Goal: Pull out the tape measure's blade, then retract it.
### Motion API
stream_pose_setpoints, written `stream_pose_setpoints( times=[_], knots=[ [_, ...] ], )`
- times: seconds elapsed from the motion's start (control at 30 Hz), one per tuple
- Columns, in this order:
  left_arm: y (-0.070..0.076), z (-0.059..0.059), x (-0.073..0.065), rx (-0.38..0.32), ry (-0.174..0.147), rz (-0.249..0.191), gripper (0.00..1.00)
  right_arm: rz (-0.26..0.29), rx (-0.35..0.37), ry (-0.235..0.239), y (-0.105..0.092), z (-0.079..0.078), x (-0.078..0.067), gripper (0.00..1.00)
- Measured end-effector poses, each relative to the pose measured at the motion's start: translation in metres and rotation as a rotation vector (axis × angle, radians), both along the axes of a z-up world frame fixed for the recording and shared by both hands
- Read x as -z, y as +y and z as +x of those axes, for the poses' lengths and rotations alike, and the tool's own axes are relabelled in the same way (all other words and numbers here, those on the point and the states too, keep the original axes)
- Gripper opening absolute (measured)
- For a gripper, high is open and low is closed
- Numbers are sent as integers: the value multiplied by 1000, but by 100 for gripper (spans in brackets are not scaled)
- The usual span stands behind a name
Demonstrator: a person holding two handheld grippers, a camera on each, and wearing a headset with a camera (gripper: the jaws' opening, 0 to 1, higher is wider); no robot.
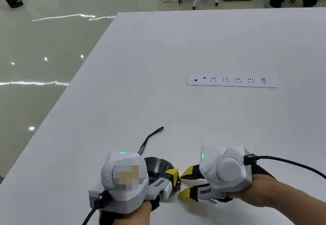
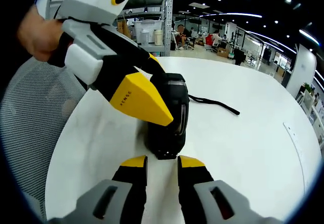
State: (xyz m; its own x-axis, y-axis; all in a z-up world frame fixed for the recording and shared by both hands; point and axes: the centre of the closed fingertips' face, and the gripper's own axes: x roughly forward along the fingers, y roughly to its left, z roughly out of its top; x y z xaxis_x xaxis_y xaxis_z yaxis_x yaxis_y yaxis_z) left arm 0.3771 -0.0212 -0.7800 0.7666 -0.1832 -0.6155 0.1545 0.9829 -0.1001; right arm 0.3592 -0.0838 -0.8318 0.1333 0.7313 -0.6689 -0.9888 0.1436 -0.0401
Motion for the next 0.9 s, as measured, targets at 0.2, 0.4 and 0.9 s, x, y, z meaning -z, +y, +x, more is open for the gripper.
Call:
stream_pose_setpoints(
  times=[0.2, 0.4, 0.9],
  knots=[
    [1, -7, -3, 75, -4, 27, 67, 19, 57, 3, -5, 0, -11, 26],
    [-2, -20, -7, 226, -1, 68, 71, 29, 121, 11, -12, -4, -25, 31],
    [-5, -47, -21, 465, 24, 63, 79, 36, 271, 2, -39, -24, -60, 41]
  ],
)
